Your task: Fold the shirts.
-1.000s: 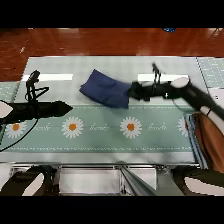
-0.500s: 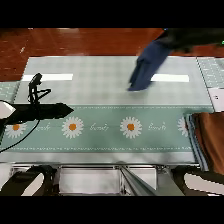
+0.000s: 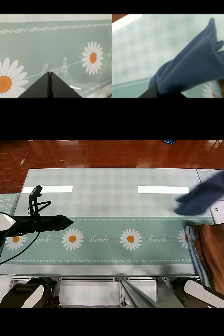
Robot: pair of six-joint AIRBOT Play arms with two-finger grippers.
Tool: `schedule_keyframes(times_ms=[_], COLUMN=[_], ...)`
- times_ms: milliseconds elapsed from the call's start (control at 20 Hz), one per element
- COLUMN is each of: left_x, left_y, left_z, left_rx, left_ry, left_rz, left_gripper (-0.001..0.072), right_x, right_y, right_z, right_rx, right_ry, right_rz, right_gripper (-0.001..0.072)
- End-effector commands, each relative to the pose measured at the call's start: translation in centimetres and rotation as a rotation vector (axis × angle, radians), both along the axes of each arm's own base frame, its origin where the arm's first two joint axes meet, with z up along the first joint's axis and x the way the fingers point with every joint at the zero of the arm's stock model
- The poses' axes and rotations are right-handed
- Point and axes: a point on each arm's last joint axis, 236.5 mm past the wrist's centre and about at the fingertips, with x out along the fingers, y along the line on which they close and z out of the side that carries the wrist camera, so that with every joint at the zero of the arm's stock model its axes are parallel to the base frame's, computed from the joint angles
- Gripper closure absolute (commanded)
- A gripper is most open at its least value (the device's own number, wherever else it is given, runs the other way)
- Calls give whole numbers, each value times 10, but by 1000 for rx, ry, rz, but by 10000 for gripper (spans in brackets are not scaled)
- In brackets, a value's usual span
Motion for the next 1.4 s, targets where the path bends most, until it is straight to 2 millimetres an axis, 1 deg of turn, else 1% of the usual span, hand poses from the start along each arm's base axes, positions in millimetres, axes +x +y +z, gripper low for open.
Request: schedule_keyframes(times_ms=[0, 100, 200, 250, 300, 450, 500, 550, 600, 650, 700, 800, 850, 900, 950, 1000, 1050, 1100, 1150, 1200, 1250, 1300, 1350], left_x=[4, 7, 7, 7, 8, 11, 11, 12, 15, 19, 24, 39, 47, 57, 71, 85, 99, 115, 128, 140, 147, 152, 155], left_y=[2, 3, 3, 3, 3, 5, 5, 5, 6, 8, 10, 17, 21, 25, 29, 30, 29, 25, 18, 7, -7, -25, -43], left_z=[1, 2, 2, 2, 2, 3, 3, 2, 2, 0, -2, -7, -6, 0, 15, 36, 63, 96, 128, 160, 186, 205, 214], left_rx=[11, 13, 13, 13, 14, 15, 16, 17, 19, 22, 26, 36, 39, 39, 42, 54, 53, 37, 28, 17, 0, -12, -8], left_ry=[-26, -36, -38, -38, -40, -51, -51, -53, -57, -63, -69, -85, -92, -103, -139, -198, -256, -320, -382, -443, -482, -513, -530], left_rz=[-2, 6, 7, 7, 9, 18, 18, 21, 29, 41, 56, 101, 119, 130, 131, 111, 101, 92, 74, 46, 16, -29, -79], left_gripper=[686, 686, 686, 686, 686, 686, 686, 686, 686, 686, 686, 686, 686, 686, 685, 686, 686, 686, 687, 687, 687, 687, 687], right_x=[-73, -113, -169, -200, -224, -283, -297, -303, -307, -312, -313, -307, -297, -276, -245, -205, -148, -87, -37, 8, 40, 66, 82], right_y=[-57, -81, -106, -114, -116, -102, -97, -92, -89, -88, -92, -104, -110, -117, -121, -122, -114, -98, -74, -40, -4, 37, 76], right_z=[-16, -28, -49, -63, -77, -126, -140, -153, -164, -170, -172, -174, -176, -176, -173, -165, -150, -126, -100, -76, -63, -61, -67], right_rx=[-111, -150, -213, -215, -200, -127, -117, -107, -95, -93, -108, -137, -132, -111, -75, -29, 25, 79, 120, 128, 98, 39, -29], right_ry=[180, 248, 375, 450, 512, 700, 754, 788, 814, 839, 843, 811, 771, 694, 590, 461, 282, 92, -55, -170, -225, -244, -235], right_rz=[-184, -315, -463, -558, -633, -769, -796, -797, -805, -819, -822, -830, -824, -809, -780, -723, -603, -483, -373, -241, -126, 1, 122], right_gripper=[693, 693, 693, 693, 692, 690, 690, 687, 576, 375, 296, 297, 299, 319, 417, 626, 690, 690, 690, 690, 690, 690, 690])
